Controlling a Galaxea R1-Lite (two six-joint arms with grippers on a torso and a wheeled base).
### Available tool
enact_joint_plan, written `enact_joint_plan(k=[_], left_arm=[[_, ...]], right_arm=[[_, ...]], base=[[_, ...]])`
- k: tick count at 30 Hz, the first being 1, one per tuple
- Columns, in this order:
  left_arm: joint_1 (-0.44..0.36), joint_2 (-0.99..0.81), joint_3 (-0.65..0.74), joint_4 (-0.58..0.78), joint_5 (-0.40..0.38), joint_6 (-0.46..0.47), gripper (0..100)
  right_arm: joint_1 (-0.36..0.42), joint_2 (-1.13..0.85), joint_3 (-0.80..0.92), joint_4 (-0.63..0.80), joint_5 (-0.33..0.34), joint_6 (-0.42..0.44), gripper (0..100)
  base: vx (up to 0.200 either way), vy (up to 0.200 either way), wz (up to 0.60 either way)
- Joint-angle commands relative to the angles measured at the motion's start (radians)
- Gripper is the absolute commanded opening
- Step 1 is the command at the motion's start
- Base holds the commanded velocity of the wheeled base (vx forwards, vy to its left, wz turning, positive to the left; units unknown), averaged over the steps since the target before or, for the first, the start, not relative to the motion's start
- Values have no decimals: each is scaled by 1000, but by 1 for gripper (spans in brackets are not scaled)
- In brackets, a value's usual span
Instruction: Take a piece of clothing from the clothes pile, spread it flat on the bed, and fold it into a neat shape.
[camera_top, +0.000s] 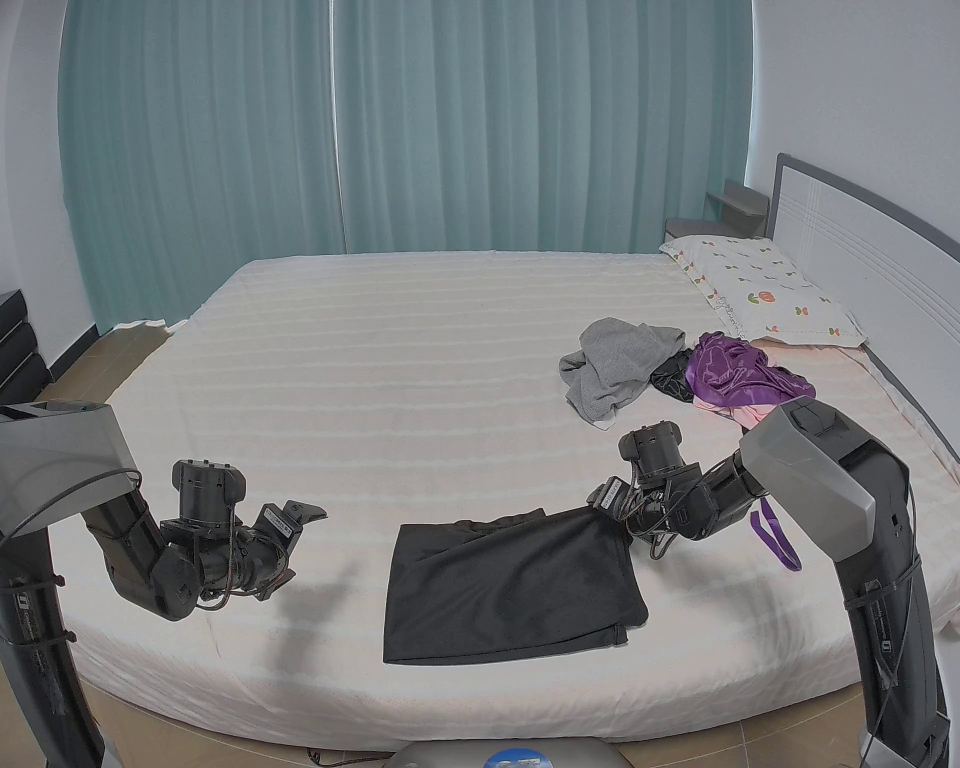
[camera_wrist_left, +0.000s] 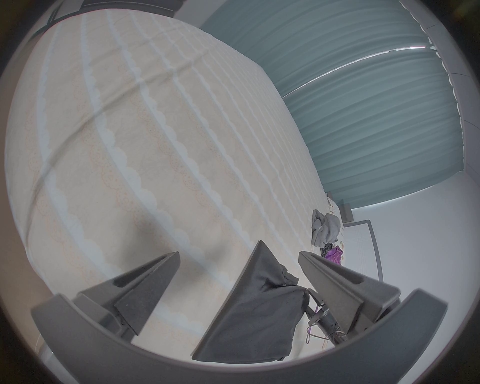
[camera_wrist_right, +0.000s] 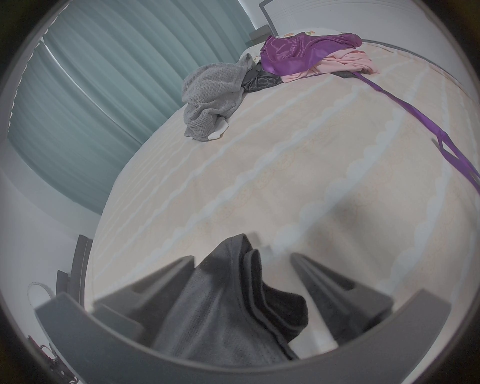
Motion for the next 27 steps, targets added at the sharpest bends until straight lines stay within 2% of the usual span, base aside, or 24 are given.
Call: enact_joint_plan(k=[1,12,27], left_arm=[[0,1,0,0,0,0,100],[3,1,-8,-2,-1,-2,100],[-34,6,-41,-2,0,0,100]], right_arm=[[-1,-45,32,-4,4,5,100],[-17,-146,141,-21,28,8,100],[-10,-169,221,-64,40,11,100]], base=[[0,0,0],[0,0,0],[0,-200,0]])
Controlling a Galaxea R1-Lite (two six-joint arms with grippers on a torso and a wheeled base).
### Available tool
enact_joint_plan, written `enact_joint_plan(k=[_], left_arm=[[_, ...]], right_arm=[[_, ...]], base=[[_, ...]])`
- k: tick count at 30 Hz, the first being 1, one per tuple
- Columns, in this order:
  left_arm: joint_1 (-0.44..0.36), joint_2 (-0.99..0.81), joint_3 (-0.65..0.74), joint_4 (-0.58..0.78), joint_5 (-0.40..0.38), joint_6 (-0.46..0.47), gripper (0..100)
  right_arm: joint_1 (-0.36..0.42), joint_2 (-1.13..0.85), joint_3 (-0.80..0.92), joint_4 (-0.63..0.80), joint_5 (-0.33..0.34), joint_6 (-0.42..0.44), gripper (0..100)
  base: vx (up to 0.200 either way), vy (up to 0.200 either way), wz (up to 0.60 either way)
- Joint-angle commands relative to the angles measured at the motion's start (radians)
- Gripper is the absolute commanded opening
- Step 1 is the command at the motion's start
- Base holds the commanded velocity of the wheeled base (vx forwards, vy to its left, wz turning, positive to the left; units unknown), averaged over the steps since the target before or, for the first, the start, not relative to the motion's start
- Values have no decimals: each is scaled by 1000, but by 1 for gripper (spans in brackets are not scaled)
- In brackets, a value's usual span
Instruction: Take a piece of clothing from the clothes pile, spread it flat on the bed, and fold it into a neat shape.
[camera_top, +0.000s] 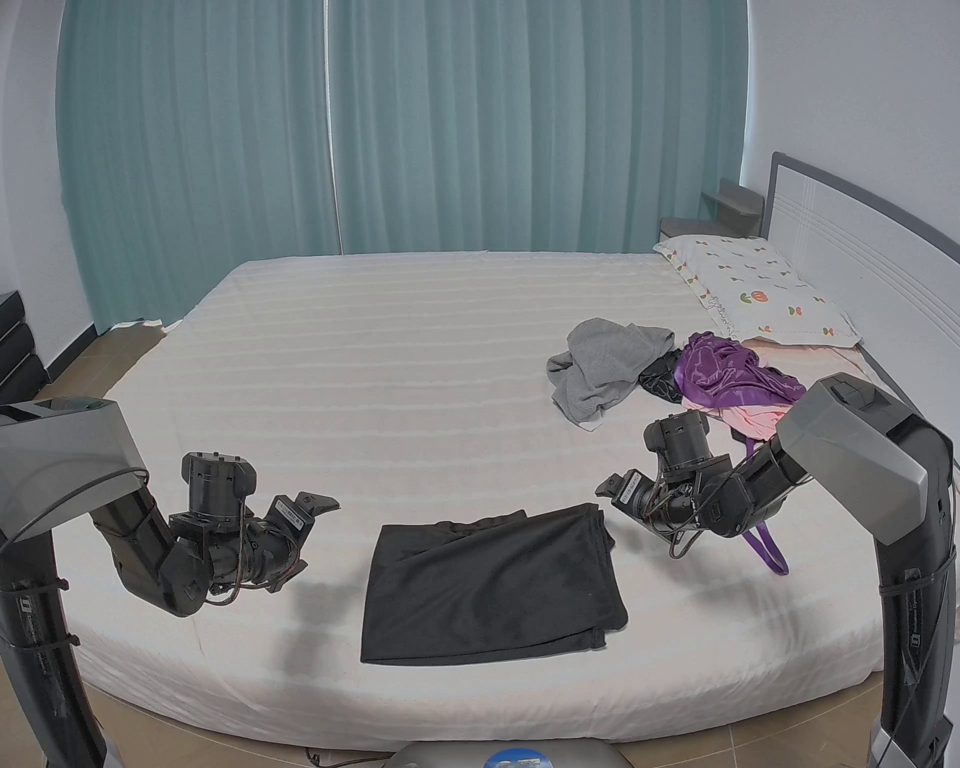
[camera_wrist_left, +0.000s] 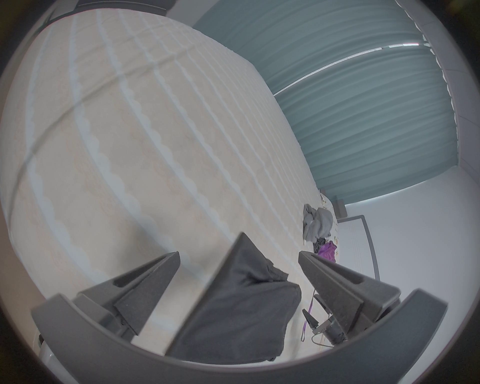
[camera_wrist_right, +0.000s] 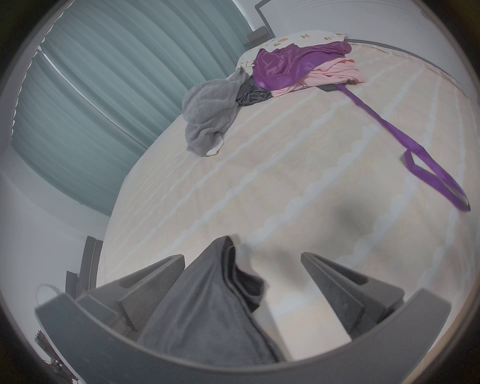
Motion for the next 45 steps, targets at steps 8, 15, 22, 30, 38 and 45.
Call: enact_joint_plan(k=[8,15,22,30,38,45], left_arm=[[-35,66,-94,10,16,63,100],[-38,204,-242,17,120,202,100],[-54,284,-320,23,155,311,100],[-68,290,-380,128,154,345,100],[-97,317,-426,141,180,349,100],[-108,330,-437,144,228,349,0]], right_arm=[[33,-12,17,-9,1,3,100],[60,2,17,-10,0,12,100],[70,15,7,-10,0,20,100],[65,37,2,-61,-2,15,100],[59,37,2,-65,-2,17,100],[59,35,1,-65,-3,15,100]], base=[[0,0,0],[0,0,0],[0,0,0],[0,0,0],[0,0,0],[0,0,0]])
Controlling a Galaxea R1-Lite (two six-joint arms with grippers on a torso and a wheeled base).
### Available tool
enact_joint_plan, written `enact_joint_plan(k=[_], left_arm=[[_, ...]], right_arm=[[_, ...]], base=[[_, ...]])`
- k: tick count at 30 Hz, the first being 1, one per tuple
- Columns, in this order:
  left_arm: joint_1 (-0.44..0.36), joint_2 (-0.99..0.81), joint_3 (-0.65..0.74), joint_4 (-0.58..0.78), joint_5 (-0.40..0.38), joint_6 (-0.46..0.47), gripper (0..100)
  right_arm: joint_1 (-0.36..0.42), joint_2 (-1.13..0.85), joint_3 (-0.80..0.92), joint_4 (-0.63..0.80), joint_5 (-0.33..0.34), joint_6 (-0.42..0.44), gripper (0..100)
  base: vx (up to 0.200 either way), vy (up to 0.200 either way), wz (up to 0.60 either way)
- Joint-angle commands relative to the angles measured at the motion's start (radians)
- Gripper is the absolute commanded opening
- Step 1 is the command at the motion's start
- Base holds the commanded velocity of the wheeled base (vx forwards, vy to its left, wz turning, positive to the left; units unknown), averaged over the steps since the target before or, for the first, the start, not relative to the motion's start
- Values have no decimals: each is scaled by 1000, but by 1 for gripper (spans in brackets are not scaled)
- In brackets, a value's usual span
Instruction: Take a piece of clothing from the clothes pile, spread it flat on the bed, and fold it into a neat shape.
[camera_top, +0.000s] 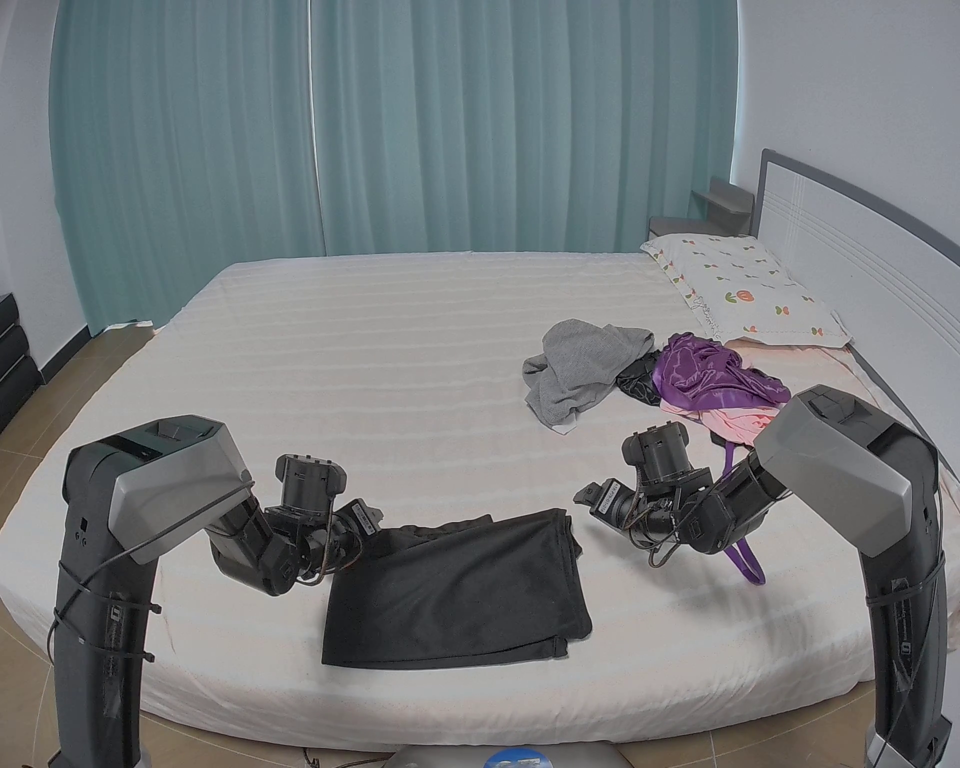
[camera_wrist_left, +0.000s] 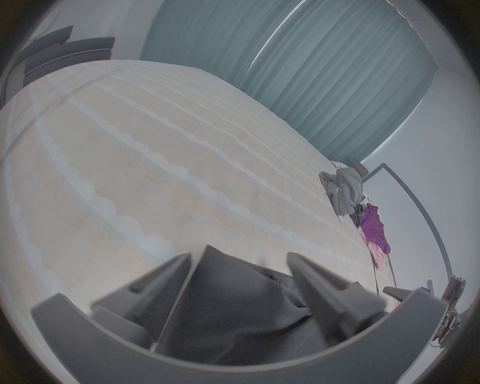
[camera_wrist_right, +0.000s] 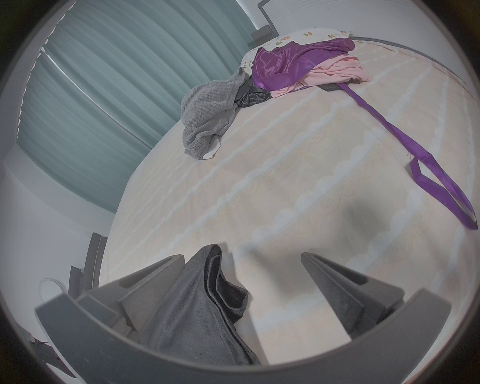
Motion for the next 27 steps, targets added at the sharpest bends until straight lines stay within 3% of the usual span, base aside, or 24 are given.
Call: enact_joint_plan(k=[1,11,27], left_arm=[[-6,8,1,2,14,-1,0],[6,-1,11,-1,99,-16,0],[25,-20,32,-9,122,-60,0]], right_arm=[[0,0,0,0,-1,-1,100],[9,25,-35,-2,1,-6,100],[46,153,-195,-2,1,-46,100]], base=[[0,0,0],[0,0,0],[0,0,0]])
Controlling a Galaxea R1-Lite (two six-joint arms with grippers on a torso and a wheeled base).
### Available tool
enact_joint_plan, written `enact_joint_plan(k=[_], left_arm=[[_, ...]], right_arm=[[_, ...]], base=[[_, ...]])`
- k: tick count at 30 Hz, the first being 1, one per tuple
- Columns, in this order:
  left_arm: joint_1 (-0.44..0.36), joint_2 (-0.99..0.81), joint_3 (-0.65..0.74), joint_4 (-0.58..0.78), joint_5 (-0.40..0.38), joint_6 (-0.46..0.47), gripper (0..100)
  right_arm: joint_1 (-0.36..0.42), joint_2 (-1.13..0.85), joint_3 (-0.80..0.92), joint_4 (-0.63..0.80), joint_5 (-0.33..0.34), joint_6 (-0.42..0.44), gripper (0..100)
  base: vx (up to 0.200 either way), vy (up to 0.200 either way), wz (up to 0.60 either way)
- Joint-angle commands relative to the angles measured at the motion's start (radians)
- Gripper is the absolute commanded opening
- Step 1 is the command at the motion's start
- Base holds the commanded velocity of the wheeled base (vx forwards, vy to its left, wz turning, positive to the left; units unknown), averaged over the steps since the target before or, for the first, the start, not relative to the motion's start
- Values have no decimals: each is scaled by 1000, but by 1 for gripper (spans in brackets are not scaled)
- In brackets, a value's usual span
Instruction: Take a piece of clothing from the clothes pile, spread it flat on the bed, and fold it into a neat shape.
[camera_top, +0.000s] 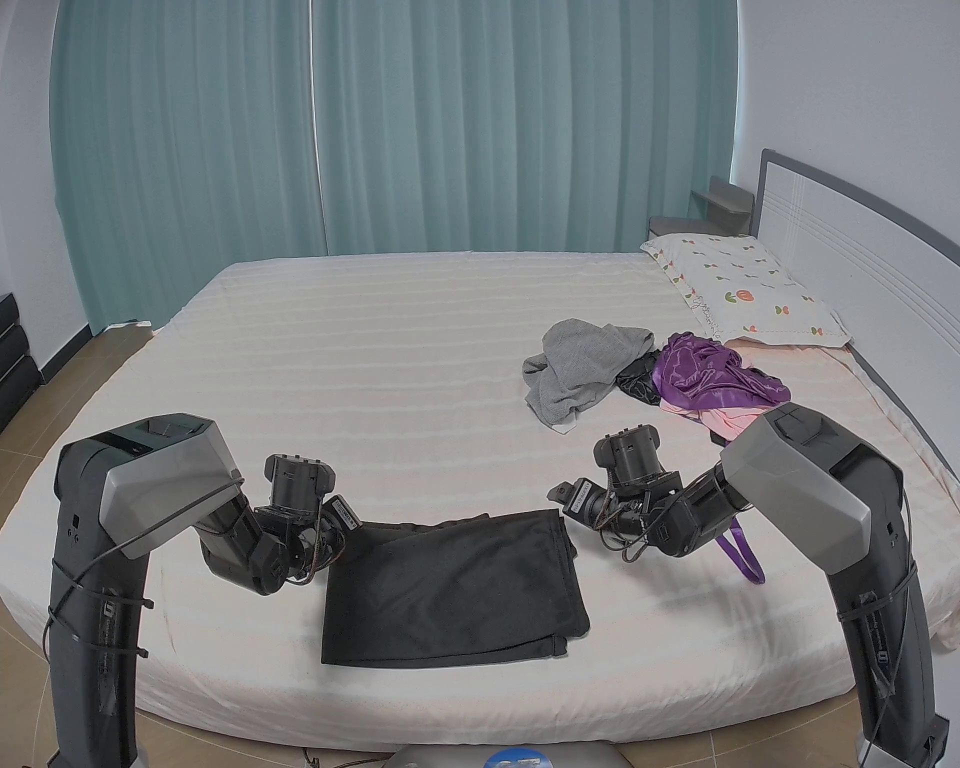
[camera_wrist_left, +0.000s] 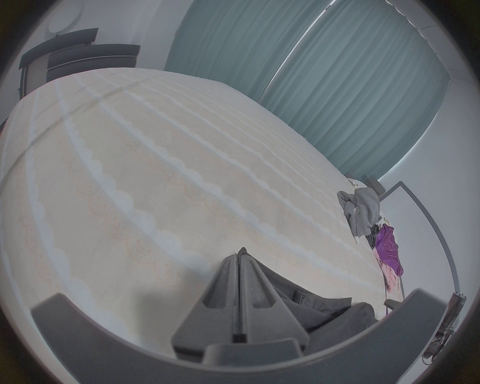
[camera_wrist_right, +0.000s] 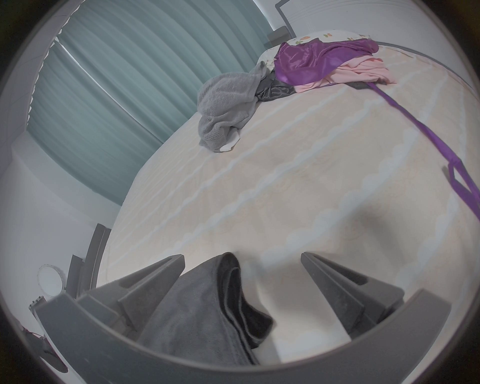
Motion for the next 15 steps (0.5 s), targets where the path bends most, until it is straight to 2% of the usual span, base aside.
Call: enact_joint_plan(k=[1,10,11,15], left_arm=[[3,-3,3,0,1,0,0],[9,1,3,1,1,0,0],[9,1,5,1,1,-2,0],[10,1,18,0,2,-2,0]], right_arm=[[13,46,-41,-3,0,0,100],[31,92,-105,-3,-2,-2,100],[33,93,-108,-3,-2,-2,0],[39,109,-146,-3,-14,0,0]], base=[[0,0,0],[0,0,0],[0,0,0],[0,0,0]])
